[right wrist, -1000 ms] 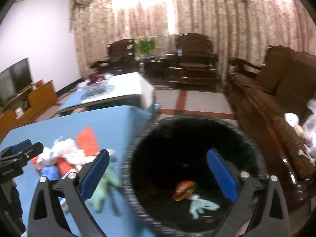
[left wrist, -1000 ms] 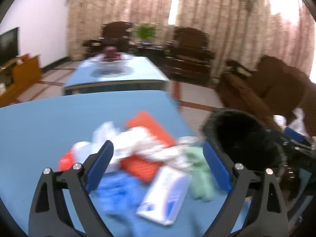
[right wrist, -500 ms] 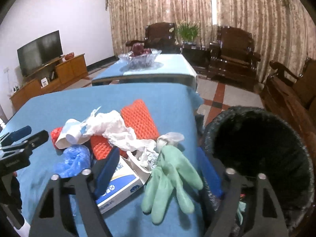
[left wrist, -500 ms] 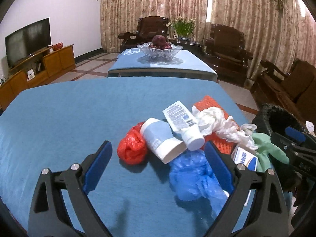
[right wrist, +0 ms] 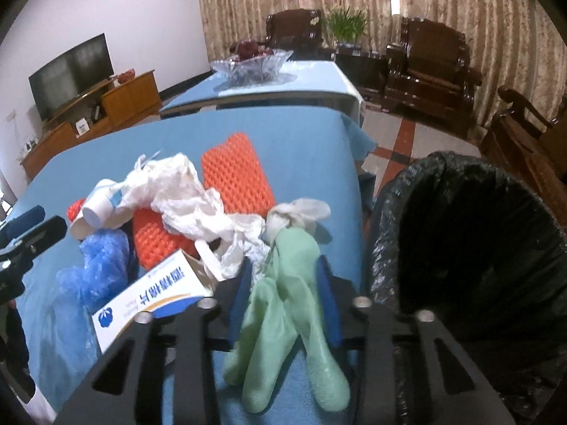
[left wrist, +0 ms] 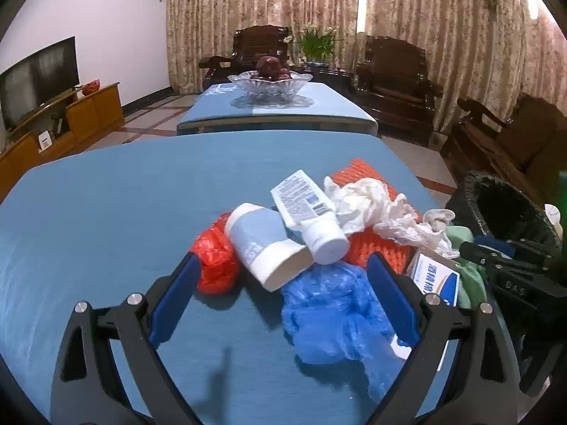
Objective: Collect trash
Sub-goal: 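Return both tools to the pile and grasp the other green glove with the right tool, then grasp the blue shoe covers with the left tool while the right tool holds the glove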
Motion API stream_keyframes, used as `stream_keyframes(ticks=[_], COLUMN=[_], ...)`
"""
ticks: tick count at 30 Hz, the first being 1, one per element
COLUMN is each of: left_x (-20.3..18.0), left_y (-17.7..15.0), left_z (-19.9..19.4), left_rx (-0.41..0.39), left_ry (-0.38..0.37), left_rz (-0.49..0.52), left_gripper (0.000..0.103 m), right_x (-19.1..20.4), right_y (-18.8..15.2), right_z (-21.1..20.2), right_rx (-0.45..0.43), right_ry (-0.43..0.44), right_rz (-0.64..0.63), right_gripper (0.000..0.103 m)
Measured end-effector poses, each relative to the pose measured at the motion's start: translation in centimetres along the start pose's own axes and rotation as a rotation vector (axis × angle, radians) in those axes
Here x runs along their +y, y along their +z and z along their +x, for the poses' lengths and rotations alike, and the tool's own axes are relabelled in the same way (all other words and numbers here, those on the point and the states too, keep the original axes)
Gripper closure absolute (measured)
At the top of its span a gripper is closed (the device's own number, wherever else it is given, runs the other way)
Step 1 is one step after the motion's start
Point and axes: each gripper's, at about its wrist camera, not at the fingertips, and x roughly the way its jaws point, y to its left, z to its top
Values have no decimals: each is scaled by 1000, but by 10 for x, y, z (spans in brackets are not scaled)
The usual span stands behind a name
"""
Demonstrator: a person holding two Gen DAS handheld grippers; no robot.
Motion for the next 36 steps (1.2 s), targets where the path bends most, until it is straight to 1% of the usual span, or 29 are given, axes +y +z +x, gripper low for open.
stream_keyframes(ticks=[1,4,9,14,18,19,20,22,25,28,30,32,33,35,36], left_x=[-2,-8,-22,-45,-69,-73,-78,-87,-94,-99,-100,-99,-99,-101,-103], left_y=[0,-1,-3,-12,-22,-24,-27,-31,-36,-39,-41,-43,-42,-42,-43], left_z=[0,-3,-9,-13,-9,-7,-4,4,12,20,25,30,29,26,23], left_rx=[-1,-3,-7,6,40,47,55,87,100,121,142,170,178,190,193], left_ry=[-3,-11,-42,-104,-162,-169,-175,-188,-188,-189,-194,-204,-209,-229,-235], left_rz=[3,13,31,68,106,113,122,141,165,188,191,176,167,160,166], left_gripper=[11,11,11,11,12,13,17,21,22,25,27,33,35,41,42], right_x=[-2,-3,-9,-15,-23,-23,-26,-28,-33,-37,-38,-40,-41,-43,-43], right_y=[-1,-3,-4,-2,-4,-4,-3,-5,-7,-8,-9,-10,-10,-10,-10], right_z=[0,-6,-33,-60,-75,-77,-79,-82,-86,-86,-87,-86,-86,-86,-87], right_rx=[3,-9,-66,-105,-117,-118,-120,-125,-132,-134,-134,-133,-133,-133,-133], right_ry=[12,40,58,34,24,23,20,17,13,9,9,8,7,5,5], right_rz=[5,13,44,58,76,76,75,75,84,94,97,99,100,106,108], right_gripper=[90,93,95,95,95,95,95,95,95,95,95,95,95,95,95])
